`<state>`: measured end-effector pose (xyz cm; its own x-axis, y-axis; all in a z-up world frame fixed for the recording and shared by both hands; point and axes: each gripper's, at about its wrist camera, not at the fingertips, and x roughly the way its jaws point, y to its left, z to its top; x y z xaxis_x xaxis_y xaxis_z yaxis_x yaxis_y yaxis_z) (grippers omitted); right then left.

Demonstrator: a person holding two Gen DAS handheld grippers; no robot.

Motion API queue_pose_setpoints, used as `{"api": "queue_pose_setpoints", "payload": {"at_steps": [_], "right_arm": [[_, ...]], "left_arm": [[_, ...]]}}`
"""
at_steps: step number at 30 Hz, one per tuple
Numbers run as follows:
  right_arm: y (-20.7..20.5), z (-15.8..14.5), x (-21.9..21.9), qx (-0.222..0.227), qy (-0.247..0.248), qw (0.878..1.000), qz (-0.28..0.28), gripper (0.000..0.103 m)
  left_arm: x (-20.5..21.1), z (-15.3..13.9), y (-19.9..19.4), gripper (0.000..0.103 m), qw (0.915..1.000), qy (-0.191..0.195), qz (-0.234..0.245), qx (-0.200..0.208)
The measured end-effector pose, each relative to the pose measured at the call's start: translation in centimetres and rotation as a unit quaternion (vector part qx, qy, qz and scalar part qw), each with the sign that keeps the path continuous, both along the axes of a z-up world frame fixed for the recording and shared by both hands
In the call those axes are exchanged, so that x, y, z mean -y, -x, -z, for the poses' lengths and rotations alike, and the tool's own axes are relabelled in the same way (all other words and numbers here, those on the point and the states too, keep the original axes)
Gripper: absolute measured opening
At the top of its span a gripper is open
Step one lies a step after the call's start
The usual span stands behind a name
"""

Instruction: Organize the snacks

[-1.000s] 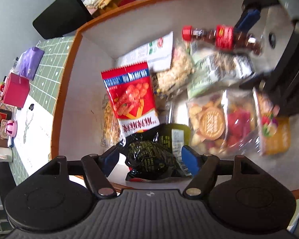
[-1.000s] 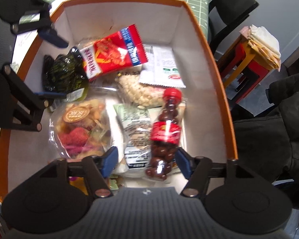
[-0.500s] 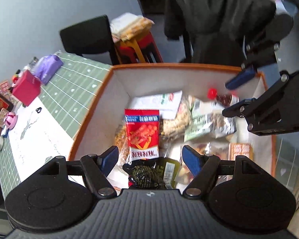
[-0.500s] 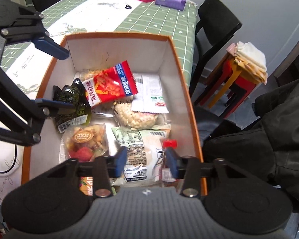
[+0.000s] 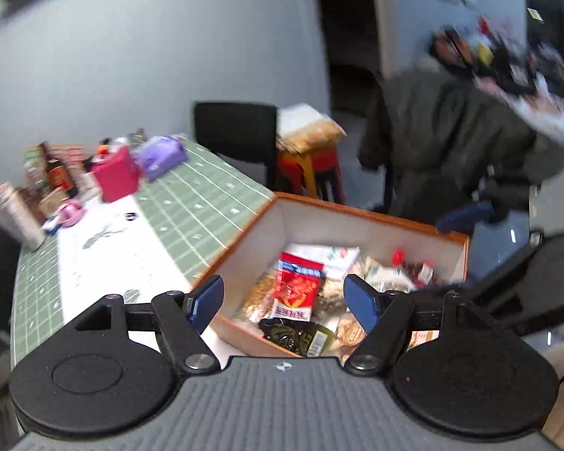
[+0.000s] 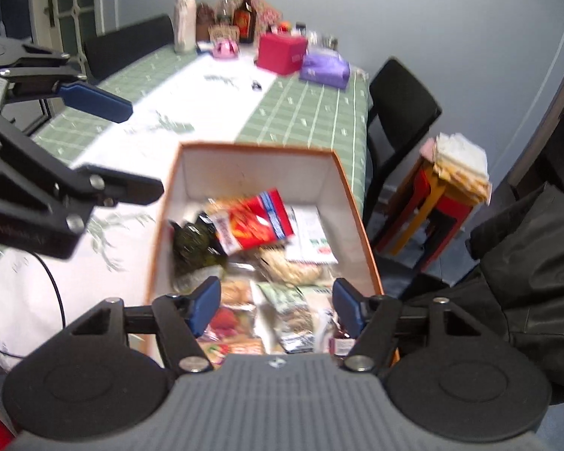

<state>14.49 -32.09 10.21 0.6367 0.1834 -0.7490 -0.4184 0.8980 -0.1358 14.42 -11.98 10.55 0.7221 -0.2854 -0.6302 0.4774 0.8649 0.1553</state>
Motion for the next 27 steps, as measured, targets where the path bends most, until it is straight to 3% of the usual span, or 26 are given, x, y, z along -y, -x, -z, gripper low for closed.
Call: {"api": "queue_pose_setpoints", "payload": {"at_steps": [6,9,14,20,23,27], "right_arm": [[5.0,-1.4,-2.0,0.064,-0.045,0.997,0.003,0.088],[8.1,-1.1,-3.2,0.105,-0.056,0.993,0.000,0.091],[12.7,-0.2,-5.1,0.152,-0.092,0.984,0.001,0.092],[17.1,1.6,-7.5,0.209,-0.108,0.970,0.057,0.095],[18.3,3.2,-8.6,0.220,-0.103,0.968,0.069,0.095],[18.6,5.4,-9.1,0.215,-0.107,0.966,0.095,0.095]], "left_arm": [[-4.9,-2.5,5.5,0.091,0.9947,0.073,-0.049,0.053],[-6.9,-2.8,8.3,0.096,0.9896,0.096,-0.071,0.081],[-9.0,-1.1,12.1,0.099,0.9805,0.092,-0.125,0.120],[-10.1,2.6,14.0,0.099,0.9738,0.073,-0.181,0.117],[-10.4,4.6,14.0,0.099,0.9700,0.058,-0.208,0.112],[-11.1,7.1,13.9,0.099,0.9666,0.066,-0.231,0.089]]}}
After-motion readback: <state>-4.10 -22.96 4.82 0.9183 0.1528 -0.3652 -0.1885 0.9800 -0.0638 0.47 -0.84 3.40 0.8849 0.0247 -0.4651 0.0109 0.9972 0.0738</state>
